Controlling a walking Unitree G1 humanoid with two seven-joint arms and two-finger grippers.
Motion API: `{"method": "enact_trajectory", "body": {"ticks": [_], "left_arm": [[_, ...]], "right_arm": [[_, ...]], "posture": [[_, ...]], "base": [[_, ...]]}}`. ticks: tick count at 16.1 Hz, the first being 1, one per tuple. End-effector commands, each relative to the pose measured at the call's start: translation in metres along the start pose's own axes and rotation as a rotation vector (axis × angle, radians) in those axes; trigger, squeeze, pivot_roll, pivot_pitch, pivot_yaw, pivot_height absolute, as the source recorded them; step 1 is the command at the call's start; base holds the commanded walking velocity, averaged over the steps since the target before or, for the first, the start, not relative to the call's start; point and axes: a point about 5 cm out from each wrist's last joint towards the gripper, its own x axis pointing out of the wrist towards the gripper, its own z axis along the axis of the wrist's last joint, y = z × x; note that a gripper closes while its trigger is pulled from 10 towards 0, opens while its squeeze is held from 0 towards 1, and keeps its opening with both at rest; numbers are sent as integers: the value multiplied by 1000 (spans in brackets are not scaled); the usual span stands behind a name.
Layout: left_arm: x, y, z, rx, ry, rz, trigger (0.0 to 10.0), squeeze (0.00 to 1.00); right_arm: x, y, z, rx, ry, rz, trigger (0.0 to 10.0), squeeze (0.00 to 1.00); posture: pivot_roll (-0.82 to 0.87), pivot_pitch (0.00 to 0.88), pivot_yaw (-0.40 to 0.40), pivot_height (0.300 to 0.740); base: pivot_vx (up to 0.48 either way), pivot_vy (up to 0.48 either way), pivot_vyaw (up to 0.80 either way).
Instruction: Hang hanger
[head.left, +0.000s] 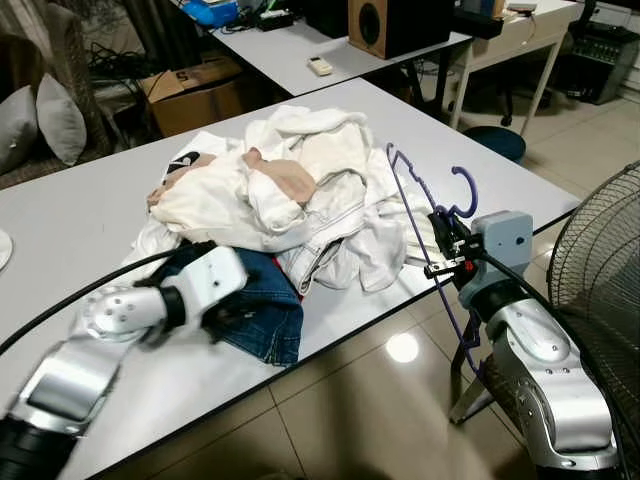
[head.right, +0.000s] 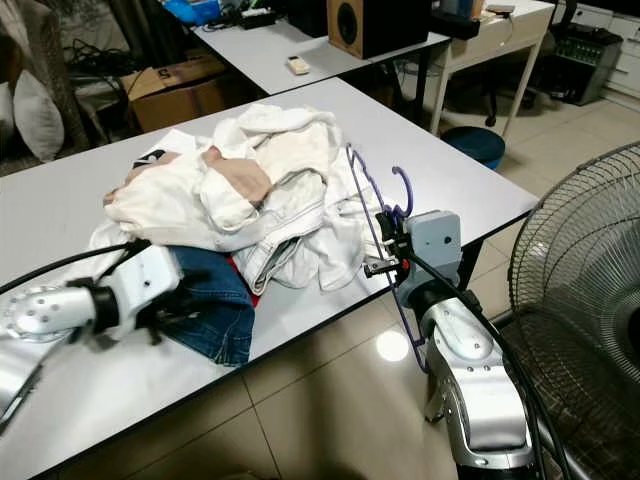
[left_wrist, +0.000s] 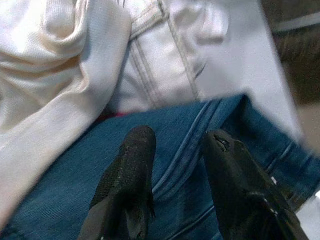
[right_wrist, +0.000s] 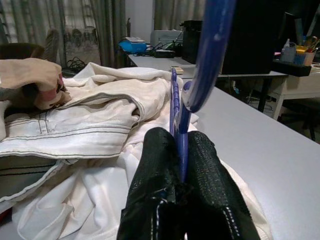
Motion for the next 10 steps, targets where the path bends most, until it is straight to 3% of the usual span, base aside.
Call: {"method": "enact_trajectory", "body": {"ticks": [1, 4, 5, 8, 10], "left_arm": [[-1, 3, 1, -82, 6, 24, 10000, 0], [10, 8, -9, -376, -11, 169, 10000, 0], [17, 15, -8, -635, -93, 278, 10000, 0], [22, 18, -3, -800, -171, 283, 10000, 0], [32, 28, 0, -957, -207, 353, 10000, 0]], "right_arm": [[1, 2, 5, 4, -21, 15, 10000, 0], [1, 1, 6, 4, -25, 12, 10000, 0], [0, 2, 5, 3, -19, 16, 10000, 0], [1, 3, 6, 1, -20, 20, 10000, 0], [2, 2, 7, 0, -25, 15, 10000, 0]], "posture": [[-123, 0, 119, 740], [-124, 0, 119, 740], [-128, 0, 116, 740], [-134, 0, 120, 740], [-140, 0, 128, 740]], "base": [[0, 0, 0], [0, 0, 0], [0, 0, 0], [0, 0, 0], [0, 0, 0]]}}
